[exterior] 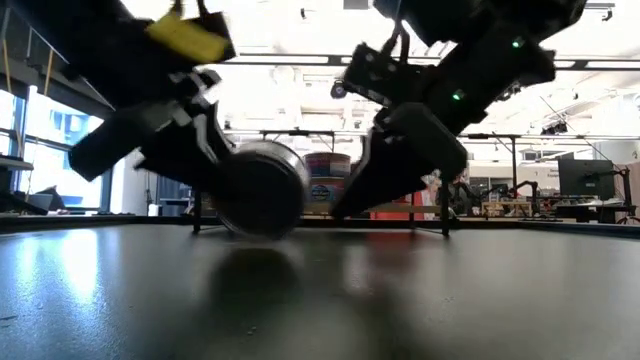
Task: Stack canned seafood by type on shelf
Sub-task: Stack the green tuna can on top of the green tuna can on the shelf
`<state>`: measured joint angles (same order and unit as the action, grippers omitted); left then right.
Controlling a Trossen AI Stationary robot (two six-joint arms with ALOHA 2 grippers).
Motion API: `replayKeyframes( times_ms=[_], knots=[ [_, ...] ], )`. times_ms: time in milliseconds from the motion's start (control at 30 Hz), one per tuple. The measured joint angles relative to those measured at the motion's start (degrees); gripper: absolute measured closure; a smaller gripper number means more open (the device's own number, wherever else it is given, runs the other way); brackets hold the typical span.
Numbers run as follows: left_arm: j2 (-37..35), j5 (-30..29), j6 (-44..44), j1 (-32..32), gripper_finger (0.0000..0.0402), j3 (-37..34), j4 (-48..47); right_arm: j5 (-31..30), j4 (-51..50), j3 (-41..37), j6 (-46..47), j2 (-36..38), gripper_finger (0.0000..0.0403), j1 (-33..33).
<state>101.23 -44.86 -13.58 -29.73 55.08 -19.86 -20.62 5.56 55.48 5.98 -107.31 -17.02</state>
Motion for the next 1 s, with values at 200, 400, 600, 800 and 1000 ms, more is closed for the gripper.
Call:
replayKeyframes(
  times_ms=[200,400,600,800,1000],
  knots=[
    [-0.04,-18.79,-14.03,-0.22,0.0267,6.2,-24.03,-8.86,-14.34,0.0,7.99,1.03,0.0179,-2.96],
    [-0.11,-23.25,-7.57,9.43,0.027,7.92,-29.23,-15.13,-18.29,-0.07,13.27,0.87,0.0179,-5.46],
    [-0.11,-22.33,3.63,22.79,0.027,7.9,-25.44,-19.53,-18.18,-0.04,13.25,0.85,0.0178,-6.79],
    [-0.11,-21.3,9.61,30.69,0.0266,7.9,-22.66,-19.55,-18.21,-0.04,13.29,0.84,0.0178,-6.77],
    [-0.11,-17.55,9.61,33.59,0.0245,7.92,-22.58,-19.54,-18.18,-0.04,13.29,0.83,0.0178,-6.77]
  ],
)
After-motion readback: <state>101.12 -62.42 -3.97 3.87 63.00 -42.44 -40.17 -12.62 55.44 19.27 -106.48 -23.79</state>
